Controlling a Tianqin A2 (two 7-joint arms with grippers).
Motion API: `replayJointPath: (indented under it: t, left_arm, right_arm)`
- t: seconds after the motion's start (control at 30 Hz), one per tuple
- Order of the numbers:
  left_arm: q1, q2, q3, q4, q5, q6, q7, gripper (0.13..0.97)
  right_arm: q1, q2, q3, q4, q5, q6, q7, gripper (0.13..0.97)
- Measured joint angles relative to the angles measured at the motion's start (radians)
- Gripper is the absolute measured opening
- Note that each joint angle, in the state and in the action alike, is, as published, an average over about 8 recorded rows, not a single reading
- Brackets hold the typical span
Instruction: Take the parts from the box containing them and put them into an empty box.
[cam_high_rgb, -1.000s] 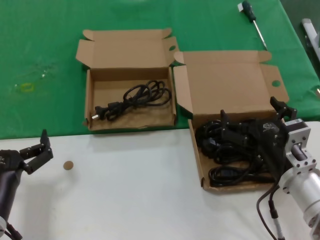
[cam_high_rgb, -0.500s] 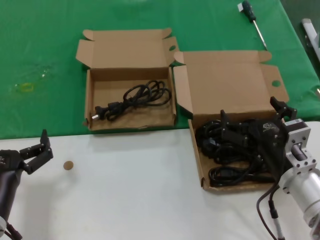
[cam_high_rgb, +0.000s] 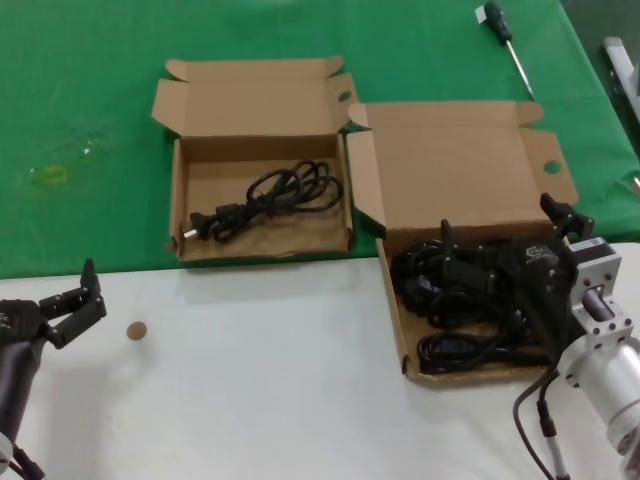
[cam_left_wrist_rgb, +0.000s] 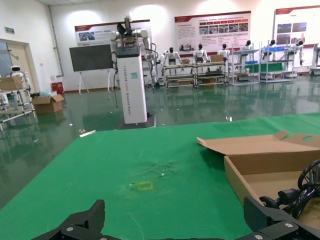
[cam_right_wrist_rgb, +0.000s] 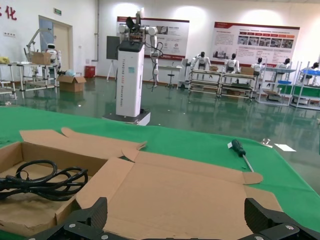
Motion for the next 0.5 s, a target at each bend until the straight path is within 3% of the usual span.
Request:
replayJointPath:
  t: [0.5]
  left_arm:
    - [0.000,0.000,0.000,0.000,0.000,0.000,0.000,0.966]
  right_arm:
    - [0.000,0.000,0.000,0.000,0.000,0.000,0.000,0.966]
